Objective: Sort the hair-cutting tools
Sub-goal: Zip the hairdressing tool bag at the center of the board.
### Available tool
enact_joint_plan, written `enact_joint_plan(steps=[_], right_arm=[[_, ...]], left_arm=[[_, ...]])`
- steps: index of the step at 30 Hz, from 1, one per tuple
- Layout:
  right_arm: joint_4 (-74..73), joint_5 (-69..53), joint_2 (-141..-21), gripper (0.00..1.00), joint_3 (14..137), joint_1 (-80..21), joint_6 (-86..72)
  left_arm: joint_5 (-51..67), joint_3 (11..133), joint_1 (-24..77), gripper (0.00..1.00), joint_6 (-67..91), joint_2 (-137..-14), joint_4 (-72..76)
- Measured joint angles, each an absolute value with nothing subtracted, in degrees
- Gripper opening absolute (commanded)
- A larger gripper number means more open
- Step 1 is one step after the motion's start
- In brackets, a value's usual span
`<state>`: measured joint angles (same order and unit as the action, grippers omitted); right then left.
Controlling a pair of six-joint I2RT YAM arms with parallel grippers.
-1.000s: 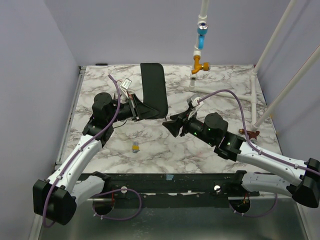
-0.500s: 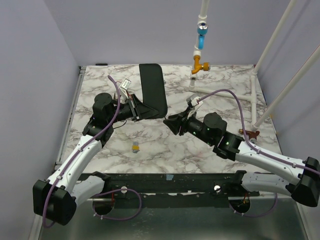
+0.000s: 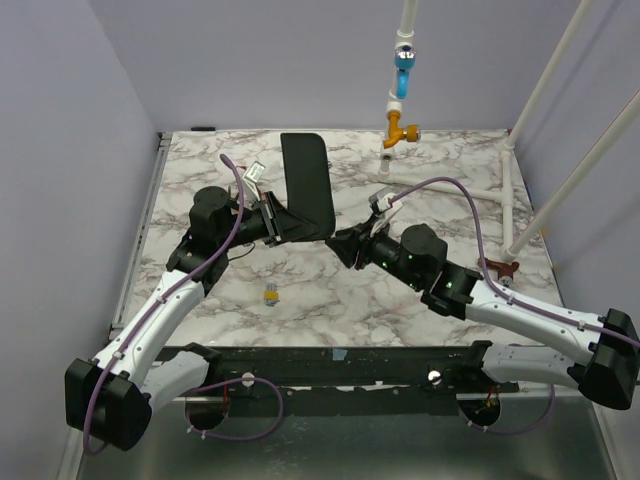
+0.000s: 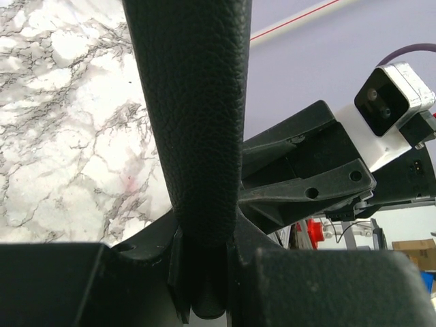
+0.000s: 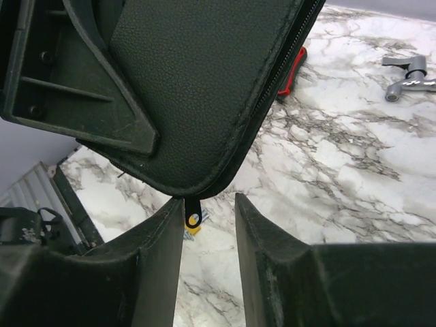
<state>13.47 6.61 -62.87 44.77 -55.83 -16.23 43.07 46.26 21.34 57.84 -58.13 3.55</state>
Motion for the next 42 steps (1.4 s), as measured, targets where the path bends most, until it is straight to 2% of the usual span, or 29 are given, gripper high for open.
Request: enact_joint_plan(steps=[5, 10, 42], right_arm=[[13.63, 7.07, -63.51, 0.13, 44.99, -55.83, -15.73], [13.37, 7.44, -63.96, 0.01, 45.32, -55.83, -15.42], [7.11, 18.57, -62.83, 0.01, 48.60, -57.08, -10.74]], left_arm=[[42.61, 46.26, 21.50, 0.00, 56.97, -58.13, 3.03], [41.93, 46.26, 21.50, 0.00, 56.38, -58.11, 2.39], [46.11, 43.68, 23.62, 0.00, 47.44, -52.51, -5.37]])
